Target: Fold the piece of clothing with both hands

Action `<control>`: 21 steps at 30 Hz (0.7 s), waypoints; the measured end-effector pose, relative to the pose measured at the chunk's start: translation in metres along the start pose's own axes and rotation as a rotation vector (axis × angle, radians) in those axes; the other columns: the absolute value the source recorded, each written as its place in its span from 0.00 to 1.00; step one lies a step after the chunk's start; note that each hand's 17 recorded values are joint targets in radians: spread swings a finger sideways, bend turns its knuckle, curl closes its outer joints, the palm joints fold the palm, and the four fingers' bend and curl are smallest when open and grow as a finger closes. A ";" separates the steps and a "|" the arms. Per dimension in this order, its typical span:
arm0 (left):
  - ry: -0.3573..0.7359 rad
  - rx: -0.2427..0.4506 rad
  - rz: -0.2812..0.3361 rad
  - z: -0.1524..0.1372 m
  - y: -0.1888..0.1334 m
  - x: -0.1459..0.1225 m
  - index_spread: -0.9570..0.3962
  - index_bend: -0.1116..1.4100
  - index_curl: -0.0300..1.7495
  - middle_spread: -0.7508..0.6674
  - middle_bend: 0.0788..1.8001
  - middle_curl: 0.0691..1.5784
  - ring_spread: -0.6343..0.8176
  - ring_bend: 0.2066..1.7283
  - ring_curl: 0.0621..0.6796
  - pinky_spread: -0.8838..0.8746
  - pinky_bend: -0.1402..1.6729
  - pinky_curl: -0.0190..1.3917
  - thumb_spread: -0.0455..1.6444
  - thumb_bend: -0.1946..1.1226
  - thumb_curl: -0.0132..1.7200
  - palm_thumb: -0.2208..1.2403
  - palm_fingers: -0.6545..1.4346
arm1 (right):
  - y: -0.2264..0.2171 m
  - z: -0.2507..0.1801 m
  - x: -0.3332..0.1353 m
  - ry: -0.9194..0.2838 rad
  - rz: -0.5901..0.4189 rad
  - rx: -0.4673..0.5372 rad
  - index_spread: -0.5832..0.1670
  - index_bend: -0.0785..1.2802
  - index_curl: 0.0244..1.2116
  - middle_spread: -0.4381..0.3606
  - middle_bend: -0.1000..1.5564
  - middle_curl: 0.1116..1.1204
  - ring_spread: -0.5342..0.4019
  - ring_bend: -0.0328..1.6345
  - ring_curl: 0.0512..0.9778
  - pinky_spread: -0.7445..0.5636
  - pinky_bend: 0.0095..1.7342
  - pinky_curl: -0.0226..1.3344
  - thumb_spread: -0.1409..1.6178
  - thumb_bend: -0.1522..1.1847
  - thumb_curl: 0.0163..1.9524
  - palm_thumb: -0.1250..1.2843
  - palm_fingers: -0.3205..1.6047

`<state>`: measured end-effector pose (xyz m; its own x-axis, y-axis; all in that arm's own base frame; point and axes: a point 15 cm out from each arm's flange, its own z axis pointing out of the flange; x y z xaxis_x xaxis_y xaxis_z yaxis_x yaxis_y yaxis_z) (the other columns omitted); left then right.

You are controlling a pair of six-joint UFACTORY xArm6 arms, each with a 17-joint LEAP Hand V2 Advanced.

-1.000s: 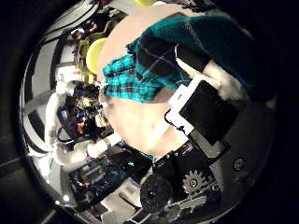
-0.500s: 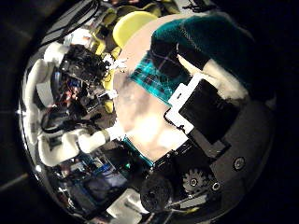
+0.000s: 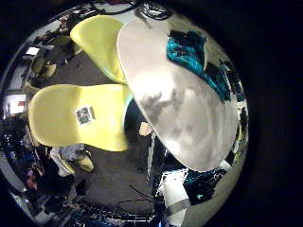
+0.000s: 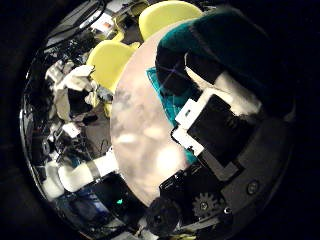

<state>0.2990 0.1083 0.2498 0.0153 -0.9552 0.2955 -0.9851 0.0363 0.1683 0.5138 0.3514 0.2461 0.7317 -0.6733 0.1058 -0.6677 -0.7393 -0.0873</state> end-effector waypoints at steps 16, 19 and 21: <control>-0.016 0.010 -0.008 -0.002 0.029 0.016 0.51 0.30 0.39 0.35 0.23 0.45 0.23 0.44 0.55 0.45 0.28 0.31 0.69 0.14 0.28 0.56 0.52 | -0.004 -0.065 0.039 -0.179 0.033 0.192 0.20 0.14 0.23 0.65 0.19 0.21 0.84 0.42 0.28 0.90 0.45 0.54 0.62 0.08 0.20 0.24 0.11; -0.021 0.018 -0.010 -0.005 0.035 0.020 0.51 0.30 0.40 0.35 0.24 0.46 0.23 0.44 0.56 0.45 0.29 0.32 0.69 0.14 0.29 0.56 0.52 | 0.002 -0.092 0.054 -0.165 0.053 0.228 0.21 0.16 0.21 0.66 0.18 0.21 0.85 0.41 0.27 0.94 0.44 0.51 0.62 0.09 0.19 0.25 0.13; -0.023 0.021 -0.016 -0.005 0.039 0.022 0.51 0.31 0.40 0.35 0.24 0.48 0.24 0.44 0.57 0.45 0.29 0.32 0.69 0.14 0.29 0.56 0.51 | 0.014 -0.108 0.068 -0.161 0.074 0.229 0.22 0.16 0.21 0.66 0.18 0.21 0.86 0.40 0.26 0.96 0.43 0.49 0.62 0.09 0.19 0.26 0.14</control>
<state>0.2620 0.0896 0.2672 0.0273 -0.9621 0.2712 -0.9881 0.0151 0.1532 0.5389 0.2960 0.3585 0.7066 -0.7045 -0.0663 -0.6853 -0.6579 -0.3123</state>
